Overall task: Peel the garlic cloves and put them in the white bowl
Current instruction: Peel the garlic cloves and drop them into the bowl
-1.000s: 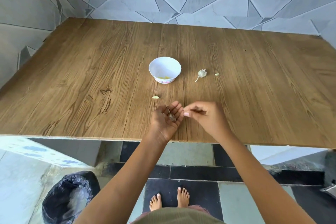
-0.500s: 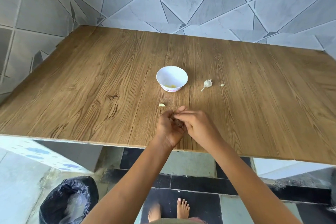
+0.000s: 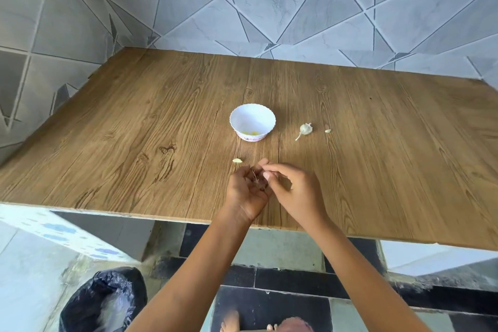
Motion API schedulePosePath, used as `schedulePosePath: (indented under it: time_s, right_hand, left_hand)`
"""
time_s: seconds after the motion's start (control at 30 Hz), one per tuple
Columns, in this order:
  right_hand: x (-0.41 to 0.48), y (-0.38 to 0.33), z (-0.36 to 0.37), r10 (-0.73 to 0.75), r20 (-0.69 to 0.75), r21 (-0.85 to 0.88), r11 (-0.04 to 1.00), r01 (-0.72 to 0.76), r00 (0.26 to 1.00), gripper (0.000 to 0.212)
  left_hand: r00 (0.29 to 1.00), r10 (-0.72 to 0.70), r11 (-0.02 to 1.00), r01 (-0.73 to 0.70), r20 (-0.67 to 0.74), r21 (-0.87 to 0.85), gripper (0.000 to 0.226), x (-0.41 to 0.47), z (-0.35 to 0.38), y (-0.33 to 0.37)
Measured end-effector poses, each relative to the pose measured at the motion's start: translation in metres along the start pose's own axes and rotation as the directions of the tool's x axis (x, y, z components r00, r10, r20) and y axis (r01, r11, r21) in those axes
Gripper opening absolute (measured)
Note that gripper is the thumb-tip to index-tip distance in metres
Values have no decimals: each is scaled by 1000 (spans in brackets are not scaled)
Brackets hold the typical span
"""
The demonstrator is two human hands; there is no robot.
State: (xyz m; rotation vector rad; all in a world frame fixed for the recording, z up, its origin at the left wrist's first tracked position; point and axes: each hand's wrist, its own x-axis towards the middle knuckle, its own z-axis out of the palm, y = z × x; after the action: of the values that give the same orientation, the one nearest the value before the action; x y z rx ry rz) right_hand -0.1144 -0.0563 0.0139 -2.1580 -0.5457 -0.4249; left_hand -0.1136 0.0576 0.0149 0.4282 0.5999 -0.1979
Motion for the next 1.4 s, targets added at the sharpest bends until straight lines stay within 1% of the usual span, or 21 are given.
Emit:
schedulePosePath:
  time_s: [0.07,0.13,0.23,0.37,0.53,0.63,0.73,0.83,0.93,1.07,1.17,1.27,1.33,1.4]
  right_hand:
    - [-2,6,-5,41,-2,97,994,-41,999,22]
    - [-4,13,-11,65,1,141,988,-64,998,24]
    - [-7,23,-19,94,14,174,980,-95,995,30]
    - [-12,27,-17,84,45,186,978,-91,995,36]
    - [-18,8,8,10,133,240,970,-41,991,39]
    - [-24,-21,34,-76,231,306,952,2,970,43]
    - [-30,-57,65,-168,338,373,927,33,926,39]
    - [-44,-98,103,-270,443,442,895,54,855,41]
    - [-62,-133,149,-328,504,483,874,54,799,33]
    - [-84,-176,227,-330,567,487,873,16,755,29]
    - [-101,-204,294,-250,641,436,897,-76,725,29]
    - [-116,-222,357,-149,714,340,928,-153,684,32]
    - [-124,-225,402,-83,743,276,942,-192,664,33]
    - [-134,-222,444,-47,778,216,956,-197,626,32]
  left_hand:
    - [1000,24,1000,-24,5,-3,47,-1,2,-3]
    - [999,38,999,-38,6,-17,46,-4,6,-9]
    - [998,60,997,-61,-12,-56,35,-12,11,-15]
    - [987,153,980,-159,-54,-119,31,-28,8,-15]
    - [943,297,929,-322,-151,-180,28,-63,-22,1]
    - [893,393,866,-440,-218,-239,27,-93,-53,16]
    - [842,456,798,-531,-289,-287,27,-123,-88,33]
    - [779,509,722,-618,-366,-311,26,-153,-130,53]
    - [736,522,669,-667,-431,-329,24,-176,-178,76]
    - [710,509,644,-689,-487,-333,24,-200,-253,120]
    - [709,461,666,-674,-534,-319,23,-209,-315,159]
    - [702,390,711,-641,-595,-290,22,-207,-377,194]
    - [687,328,753,-605,-648,-260,21,-194,-422,214]
    - [656,279,793,-570,-701,-218,20,-177,-464,230]
